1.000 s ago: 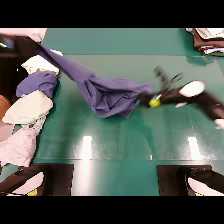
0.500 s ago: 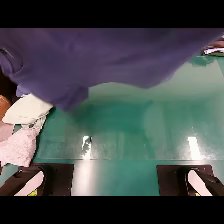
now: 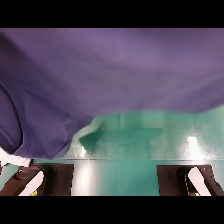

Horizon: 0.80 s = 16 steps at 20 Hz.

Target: Fold the shirts.

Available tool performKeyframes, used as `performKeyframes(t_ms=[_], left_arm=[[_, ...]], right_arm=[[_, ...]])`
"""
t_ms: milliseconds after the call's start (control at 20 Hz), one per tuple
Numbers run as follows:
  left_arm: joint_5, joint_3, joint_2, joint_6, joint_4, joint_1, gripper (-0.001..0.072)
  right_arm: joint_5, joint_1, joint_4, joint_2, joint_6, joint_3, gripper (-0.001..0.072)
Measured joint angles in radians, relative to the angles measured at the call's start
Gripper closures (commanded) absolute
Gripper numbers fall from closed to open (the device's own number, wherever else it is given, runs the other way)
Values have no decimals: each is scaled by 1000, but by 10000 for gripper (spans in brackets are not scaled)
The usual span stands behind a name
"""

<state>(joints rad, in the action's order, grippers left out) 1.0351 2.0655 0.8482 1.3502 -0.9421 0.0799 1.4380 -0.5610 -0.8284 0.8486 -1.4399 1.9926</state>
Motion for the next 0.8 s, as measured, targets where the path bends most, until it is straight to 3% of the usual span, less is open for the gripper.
performKeyframes(t_ms=[200,400,800], left_arm=[[62,-203,103,8,-13,0,686],[123,-343,332,10,-6,0,686],[15,-397,787,-31,10,-38,684]], right_arm=[[71,45,-10,109,-14,-128,699],[85,217,-114,299,-18,-280,699],[-195,460,-206,676,-22,-406,698]])
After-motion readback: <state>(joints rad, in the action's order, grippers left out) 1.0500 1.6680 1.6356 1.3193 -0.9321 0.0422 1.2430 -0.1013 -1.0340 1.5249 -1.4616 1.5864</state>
